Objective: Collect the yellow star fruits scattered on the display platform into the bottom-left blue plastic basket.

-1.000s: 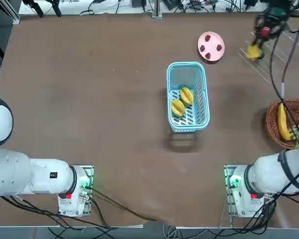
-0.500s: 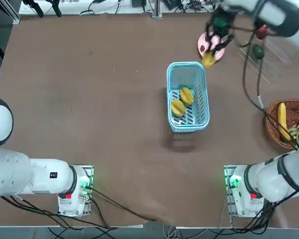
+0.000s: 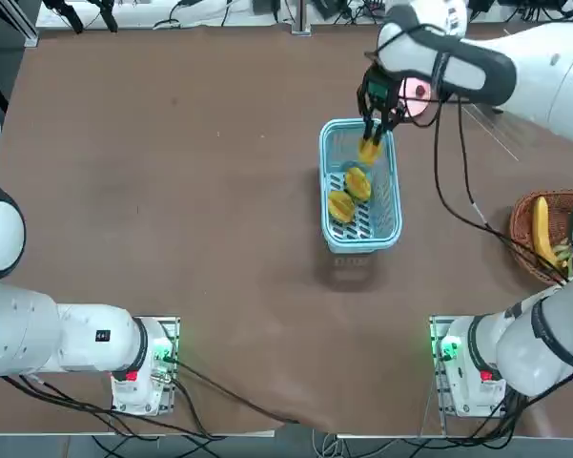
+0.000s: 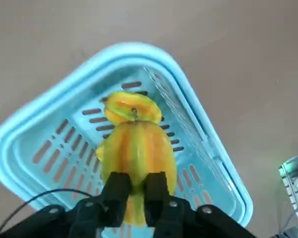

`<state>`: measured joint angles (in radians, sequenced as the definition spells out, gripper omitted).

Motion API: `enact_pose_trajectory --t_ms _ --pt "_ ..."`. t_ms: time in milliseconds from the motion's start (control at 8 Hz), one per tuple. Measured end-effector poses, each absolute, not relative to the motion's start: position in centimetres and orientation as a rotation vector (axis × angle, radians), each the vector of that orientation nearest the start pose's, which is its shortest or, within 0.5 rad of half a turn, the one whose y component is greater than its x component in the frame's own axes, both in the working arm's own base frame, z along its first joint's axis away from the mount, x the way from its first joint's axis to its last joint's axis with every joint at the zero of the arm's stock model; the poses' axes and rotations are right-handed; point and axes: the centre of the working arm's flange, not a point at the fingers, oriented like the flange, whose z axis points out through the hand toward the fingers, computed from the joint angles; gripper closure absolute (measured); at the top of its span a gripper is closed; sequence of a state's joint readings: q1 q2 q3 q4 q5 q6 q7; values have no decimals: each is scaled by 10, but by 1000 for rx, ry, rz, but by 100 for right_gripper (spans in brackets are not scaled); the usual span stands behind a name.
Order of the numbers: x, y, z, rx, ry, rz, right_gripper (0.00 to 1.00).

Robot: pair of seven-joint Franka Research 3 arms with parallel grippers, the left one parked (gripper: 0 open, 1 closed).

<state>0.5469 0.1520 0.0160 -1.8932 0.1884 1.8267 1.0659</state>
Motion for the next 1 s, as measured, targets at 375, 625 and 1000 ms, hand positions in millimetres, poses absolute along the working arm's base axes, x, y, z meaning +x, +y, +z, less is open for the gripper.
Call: enact_pose_trajectory --t_ms 375,625,1000 --pt "470 316 417 -3027 875 424 22" --pt "487 282 443 -3091 825 319 0" --pt "534 170 520 -3143 611 229 0"
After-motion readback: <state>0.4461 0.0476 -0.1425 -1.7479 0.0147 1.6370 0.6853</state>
